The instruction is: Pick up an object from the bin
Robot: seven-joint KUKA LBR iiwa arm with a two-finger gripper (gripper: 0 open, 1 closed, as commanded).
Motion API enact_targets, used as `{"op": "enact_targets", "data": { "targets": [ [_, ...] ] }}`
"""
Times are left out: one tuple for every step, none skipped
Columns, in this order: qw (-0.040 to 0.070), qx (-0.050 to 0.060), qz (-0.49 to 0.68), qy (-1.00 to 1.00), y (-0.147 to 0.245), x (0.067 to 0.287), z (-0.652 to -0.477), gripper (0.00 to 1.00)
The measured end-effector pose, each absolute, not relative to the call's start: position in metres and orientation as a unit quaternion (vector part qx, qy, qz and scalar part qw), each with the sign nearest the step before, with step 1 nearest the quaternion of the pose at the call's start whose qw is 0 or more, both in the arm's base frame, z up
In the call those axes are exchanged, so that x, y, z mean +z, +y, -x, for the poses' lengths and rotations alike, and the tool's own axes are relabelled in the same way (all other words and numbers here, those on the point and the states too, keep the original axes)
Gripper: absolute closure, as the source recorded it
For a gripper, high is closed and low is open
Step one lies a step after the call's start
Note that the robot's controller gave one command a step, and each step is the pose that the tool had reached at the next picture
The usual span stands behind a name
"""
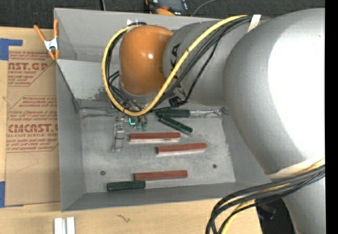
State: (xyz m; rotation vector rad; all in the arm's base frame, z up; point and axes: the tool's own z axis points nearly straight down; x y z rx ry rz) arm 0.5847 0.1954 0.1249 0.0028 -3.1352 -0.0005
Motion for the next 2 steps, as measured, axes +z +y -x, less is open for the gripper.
{"op": "enact_targets", "data": {
  "targets": [
    [0.003,0.001,-0.012,-1.000,0.101,0.076,-0.529,0.00],
    [-0.001,0.000,0.071,-0.998,0.078,0.070,-0.585,0.00]
  ]
}}
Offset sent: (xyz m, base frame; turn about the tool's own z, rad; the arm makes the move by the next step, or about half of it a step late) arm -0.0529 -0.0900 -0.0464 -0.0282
